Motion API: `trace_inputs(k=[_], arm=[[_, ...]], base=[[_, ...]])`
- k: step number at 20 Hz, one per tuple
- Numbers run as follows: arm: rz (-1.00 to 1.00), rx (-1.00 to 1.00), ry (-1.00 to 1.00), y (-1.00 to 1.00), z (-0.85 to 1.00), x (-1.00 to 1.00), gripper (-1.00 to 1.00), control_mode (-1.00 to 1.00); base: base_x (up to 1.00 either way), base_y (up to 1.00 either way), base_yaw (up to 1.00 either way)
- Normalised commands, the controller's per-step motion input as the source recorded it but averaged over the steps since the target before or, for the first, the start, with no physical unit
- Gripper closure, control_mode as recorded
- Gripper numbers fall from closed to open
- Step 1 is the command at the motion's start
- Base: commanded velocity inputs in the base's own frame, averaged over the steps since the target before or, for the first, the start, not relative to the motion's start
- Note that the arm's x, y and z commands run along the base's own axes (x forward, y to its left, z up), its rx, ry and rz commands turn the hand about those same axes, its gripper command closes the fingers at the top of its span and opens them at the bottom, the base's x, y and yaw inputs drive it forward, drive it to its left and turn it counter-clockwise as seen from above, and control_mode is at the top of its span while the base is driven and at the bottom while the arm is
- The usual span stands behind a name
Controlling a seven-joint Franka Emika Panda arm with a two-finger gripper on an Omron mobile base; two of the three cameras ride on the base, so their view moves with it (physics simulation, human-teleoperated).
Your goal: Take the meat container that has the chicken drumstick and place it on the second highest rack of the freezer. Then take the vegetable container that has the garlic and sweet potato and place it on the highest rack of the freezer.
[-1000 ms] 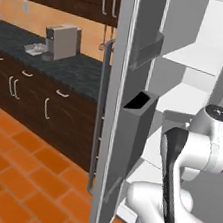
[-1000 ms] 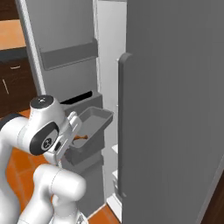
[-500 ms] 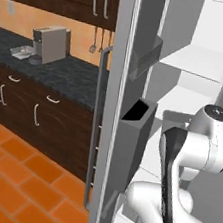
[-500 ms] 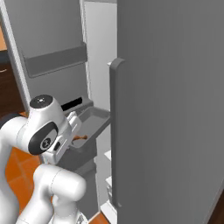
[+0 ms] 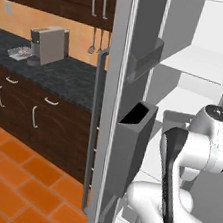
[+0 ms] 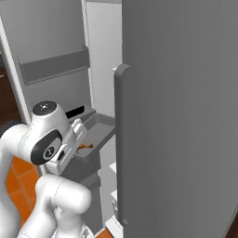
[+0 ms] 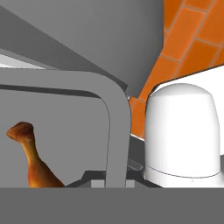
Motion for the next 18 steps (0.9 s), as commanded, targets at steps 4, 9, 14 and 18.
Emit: trace_inputs(k=[4, 9, 14, 18], arm=[[0.0, 0.0, 0.0, 0.0, 0.0, 0.0, 1.0, 1.0], [0.0, 0.0, 0.0, 0.0, 0.0, 0.0, 1.0, 1.0], [-0.07, 0.0, -0.01, -0.02, 0.0, 0.19, 1.0, -1.0], [-0.16, 0.04, 0.0, -0.19, 0.0, 0.95, 1.0, -1.0]], base=[[0.2, 0.0, 0.0], [0.01, 0.0, 0.0], [0.0, 0.0, 0.0], [0.0, 0.0, 0.0]])
